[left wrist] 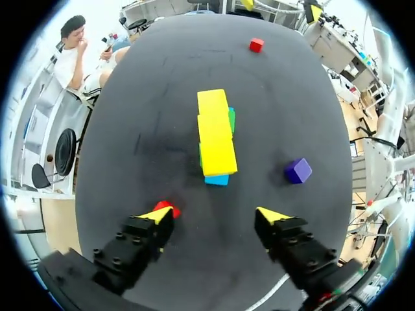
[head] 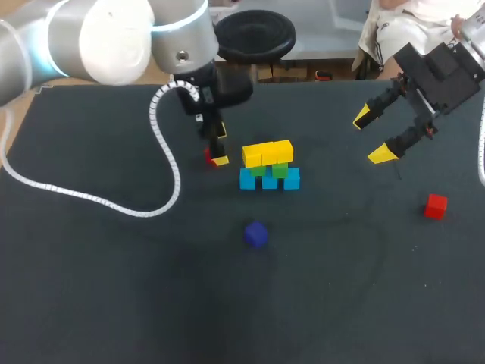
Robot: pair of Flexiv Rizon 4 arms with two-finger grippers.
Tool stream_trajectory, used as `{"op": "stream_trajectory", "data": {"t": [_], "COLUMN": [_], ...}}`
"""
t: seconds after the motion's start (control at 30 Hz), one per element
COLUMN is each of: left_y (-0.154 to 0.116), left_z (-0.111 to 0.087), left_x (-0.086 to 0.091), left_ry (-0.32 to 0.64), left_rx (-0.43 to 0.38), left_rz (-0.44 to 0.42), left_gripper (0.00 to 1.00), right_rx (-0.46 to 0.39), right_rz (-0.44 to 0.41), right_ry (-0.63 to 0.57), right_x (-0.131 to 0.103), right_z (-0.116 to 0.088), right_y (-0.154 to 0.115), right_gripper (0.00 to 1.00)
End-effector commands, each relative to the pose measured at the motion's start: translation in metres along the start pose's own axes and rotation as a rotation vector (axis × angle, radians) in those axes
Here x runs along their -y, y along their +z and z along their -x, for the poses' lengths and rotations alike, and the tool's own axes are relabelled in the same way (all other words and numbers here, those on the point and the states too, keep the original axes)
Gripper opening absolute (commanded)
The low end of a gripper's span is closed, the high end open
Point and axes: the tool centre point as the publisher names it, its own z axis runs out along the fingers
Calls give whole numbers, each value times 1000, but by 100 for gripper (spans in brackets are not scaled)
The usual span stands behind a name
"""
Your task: Place the blue cubes, place green cubes on the blue cubes, place the yellow cubes on the green cubes, then place the red cubes on the yellow cubes, and place purple cube on the red cubes.
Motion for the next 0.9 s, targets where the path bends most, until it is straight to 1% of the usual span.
{"op": "stream_trajectory", "data": {"t": [0.03,0.13,0.4,0.57,0.63,0.67,0.83,0.9], "left_y": [-5,-9,-16,-15,-13,-12,-12,-14], "left_z": [-18,-25,-33,-36,-37,-38,-45,-47], "left_x": [6,6,2,-1,-2,-2,-4,-5], "left_ry": [-26,-49,-50,-11,-7,-2,-11,-12], "left_rx": [74,108,128,207,221,241,323,373], "left_rz": [11,13,19,13,8,9,15,16], "left_gripper": [100,100,100,100,100,100,100,100], "right_rx": [1,1,1,1,1,1,1,1], "right_rz": [0,0,0,0,0,0,0,0], "right_ry": [-1,-1,-1,-1,-1,-1,-1,-1], "right_x": [0,0,0,0,0,0,0,0], "right_z": [0,0,0,0,0,0,0,0], "right_y": [0,0,0,0,0,0,0,0], "right_gripper": [100,100,100,100,100,100,100,100]}}
